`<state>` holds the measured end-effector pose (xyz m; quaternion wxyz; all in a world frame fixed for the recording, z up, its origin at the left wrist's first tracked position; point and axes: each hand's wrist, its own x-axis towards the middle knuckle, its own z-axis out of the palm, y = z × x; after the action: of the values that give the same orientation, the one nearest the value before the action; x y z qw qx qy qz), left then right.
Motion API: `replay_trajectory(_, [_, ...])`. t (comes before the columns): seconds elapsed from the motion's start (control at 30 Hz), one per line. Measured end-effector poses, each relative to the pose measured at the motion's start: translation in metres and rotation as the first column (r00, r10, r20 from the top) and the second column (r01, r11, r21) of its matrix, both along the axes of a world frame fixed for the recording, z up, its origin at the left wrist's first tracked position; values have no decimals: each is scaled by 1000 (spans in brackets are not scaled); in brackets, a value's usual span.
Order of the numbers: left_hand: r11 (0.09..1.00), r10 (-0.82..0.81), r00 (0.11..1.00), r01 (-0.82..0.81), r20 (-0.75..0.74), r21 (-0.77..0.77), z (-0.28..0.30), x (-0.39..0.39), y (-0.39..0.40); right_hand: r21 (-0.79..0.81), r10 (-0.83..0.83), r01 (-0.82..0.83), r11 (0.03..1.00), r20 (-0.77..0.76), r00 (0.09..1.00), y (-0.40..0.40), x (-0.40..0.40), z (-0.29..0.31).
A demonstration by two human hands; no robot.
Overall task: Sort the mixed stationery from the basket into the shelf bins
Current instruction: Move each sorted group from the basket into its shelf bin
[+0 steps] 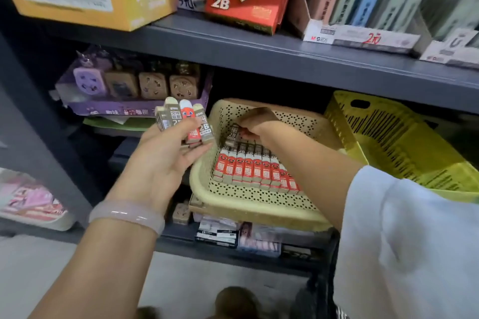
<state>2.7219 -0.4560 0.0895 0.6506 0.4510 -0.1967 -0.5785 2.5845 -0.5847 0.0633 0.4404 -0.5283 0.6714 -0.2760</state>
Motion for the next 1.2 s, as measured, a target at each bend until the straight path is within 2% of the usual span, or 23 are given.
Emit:
replay_trajectory(0.1, [999,-39,999,40,-35,35,0,2,-1,-7,109,-110,994,-56,992,-8,6,-8])
replay_trajectory(0.23, [997,-42,997,46,-60,61,0,0,-1,3,137,-138,990,-83,987,-8,7,-21])
replay_trajectory(0.37, [996,-45,996,51,-80,70,1,-1,0,9,228,-231,973,-194,954,-3,7,-21])
replay_trajectory(0.47, [996,-42,996,48,-80,77,1,-3,1,-52,174,-186,981,-178,968,4,6,-8])
replay_trajectory(0.53, [996,-55,997,58,-56,63,1,-3,1,-117,152,-147,982,28,988,17,4,6])
replay_trajectory(0.6, [997,-62,998,63,-25,54,1,-4,1,-135,291,-260,956,313,904,33,1,21])
replay_trajectory(0.67, [996,-70,998,70,-2,48,1,-4,0,-144,452,-433,890,409,793,45,2,30])
replay_trajectory(0.73, [996,-77,997,76,4,43,1,-4,0,-163,528,-513,843,427,734,49,4,32])
replay_trajectory(0.8, [996,-68,998,68,0,49,-1,-3,0,-178,495,-473,863,486,720,47,5,32])
replay_trajectory(0.9, [996,-69,997,70,-20,55,-3,-1,1,-124,302,-288,950,611,732,37,-2,27])
replay_trajectory(0.97, [996,-70,997,72,-39,56,-4,0,1,-70,156,-141,988,540,827,26,-8,21])
replay_trajectory(1.03, [996,-65,997,67,-51,57,-4,0,0,-44,65,-53,998,323,944,16,-12,11])
replay_trajectory(1.1, [996,-62,997,65,-54,53,-4,0,0,-1,-7,7,1000,160,987,9,-12,1])
replay_trajectory(1.2, [997,-61,997,64,-50,53,-4,0,-1,73,-1,4,997,-38,999,3,-5,-10])
